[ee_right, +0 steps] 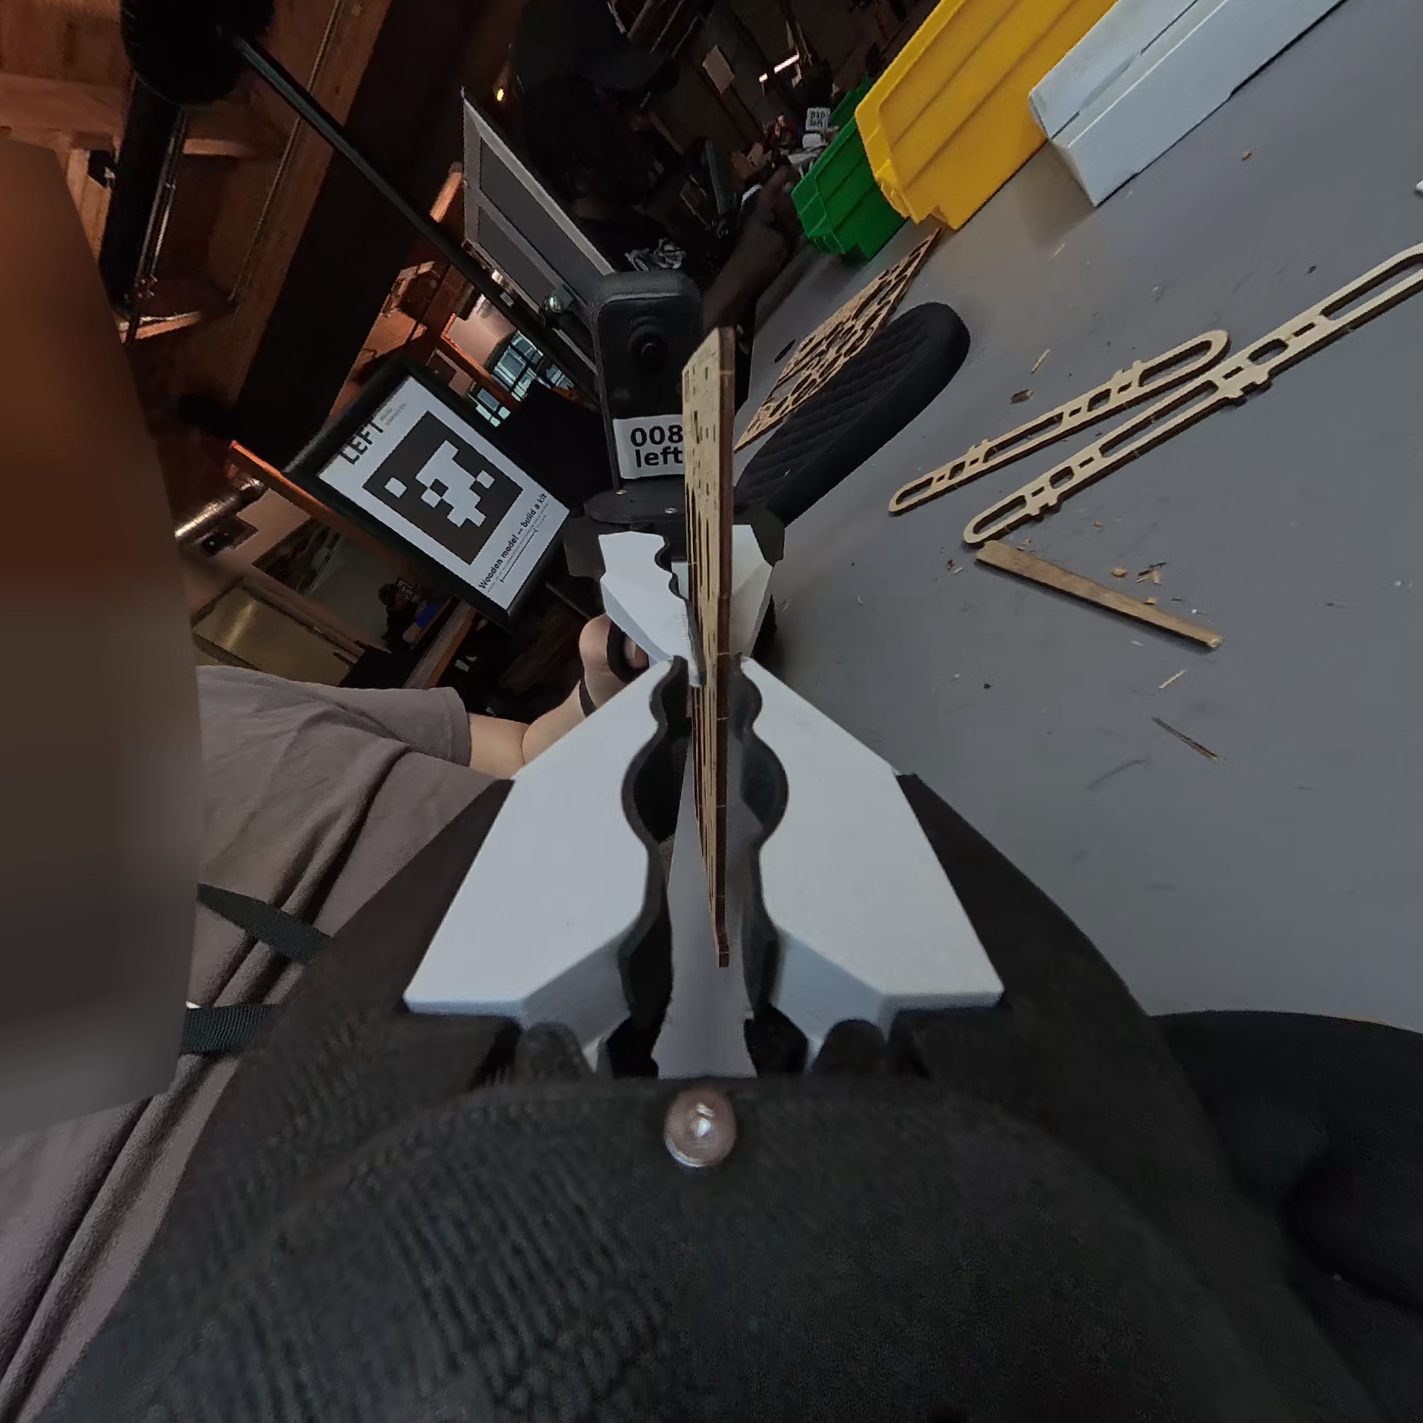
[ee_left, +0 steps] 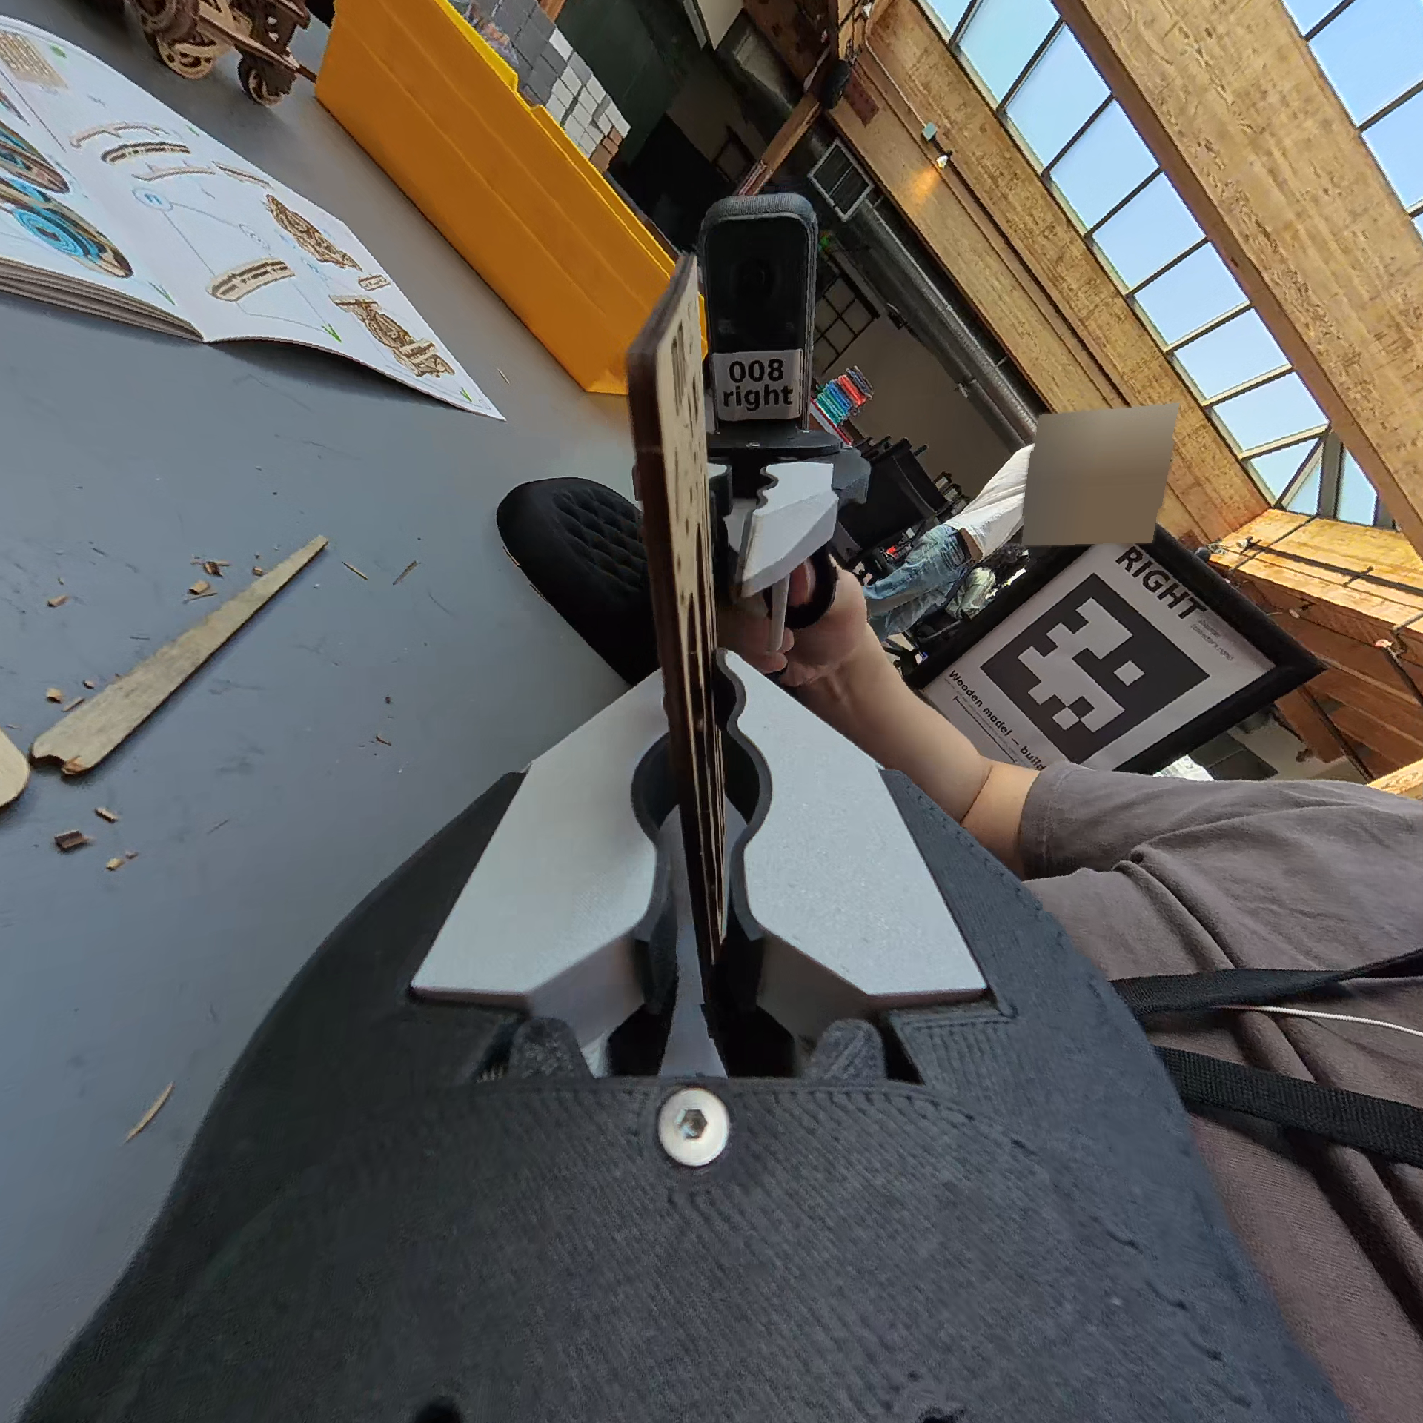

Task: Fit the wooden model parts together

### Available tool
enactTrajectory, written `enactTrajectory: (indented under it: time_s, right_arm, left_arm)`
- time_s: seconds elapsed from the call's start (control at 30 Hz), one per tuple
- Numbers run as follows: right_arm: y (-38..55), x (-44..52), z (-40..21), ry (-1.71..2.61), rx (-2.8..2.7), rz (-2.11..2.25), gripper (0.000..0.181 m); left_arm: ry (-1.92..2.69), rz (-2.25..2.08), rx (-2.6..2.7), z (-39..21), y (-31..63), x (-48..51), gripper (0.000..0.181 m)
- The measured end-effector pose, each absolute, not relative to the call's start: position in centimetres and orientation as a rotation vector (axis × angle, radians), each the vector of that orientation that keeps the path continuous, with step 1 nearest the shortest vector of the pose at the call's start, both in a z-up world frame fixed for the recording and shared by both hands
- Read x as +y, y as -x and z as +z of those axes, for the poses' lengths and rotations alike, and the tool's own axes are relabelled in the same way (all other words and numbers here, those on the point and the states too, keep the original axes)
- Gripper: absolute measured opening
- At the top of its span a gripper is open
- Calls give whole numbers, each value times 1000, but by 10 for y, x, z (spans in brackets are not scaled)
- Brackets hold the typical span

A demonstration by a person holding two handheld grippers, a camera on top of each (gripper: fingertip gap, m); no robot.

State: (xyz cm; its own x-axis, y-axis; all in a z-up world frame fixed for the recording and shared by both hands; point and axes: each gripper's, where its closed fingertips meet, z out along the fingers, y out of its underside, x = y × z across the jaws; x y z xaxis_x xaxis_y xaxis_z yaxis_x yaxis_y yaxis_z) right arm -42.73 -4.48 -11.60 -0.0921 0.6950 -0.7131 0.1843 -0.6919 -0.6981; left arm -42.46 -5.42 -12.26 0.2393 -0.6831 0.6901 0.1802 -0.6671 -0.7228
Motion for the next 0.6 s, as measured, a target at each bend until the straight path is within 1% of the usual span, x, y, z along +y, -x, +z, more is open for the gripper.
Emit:
enactTrajectory:
  time_s: [0.07, 0.2, 0.3, 0.33, 0.37, 0.5, 0.53, 0.6]
  right_arm:
    - [423, -38, -108, 1760, -877, 1871, 7]
    - [425, -34, -103, 1731, -863, 1864, 25]
    - [426, -31, -97, 1689, -858, 1830, 21]
    - [427, -31, -97, 1694, -864, 1837, 18]
    - [428, -35, -97, 1696, -892, 1854, 0]
    - [425, -40, -93, 1693, -931, 1867, 0]
    - [424, -40, -88, 1672, -929, 1866, 0]
    - [420, -37, -72, 1581, -933, 1828, 0]
  left_arm:
    - [1780, -1536, 474, -121, 425, -56, 0]
    - [1787, -1566, 534, -122, 419, -62, 0]
    - [1789, -1548, 535, -123, 419, -62, 0]
    - [1787, -1548, 537, -122, 419, -62, 0]
    - [1788, -1552, 543, -122, 419, -63, 0]
    - [1745, -1584, 564, -117, 417, -66, 0]
    - [1711, -1594, 551, -113, 419, -66, 7]
    - [1632, -1619, 475, -101, 429, -61, 29]
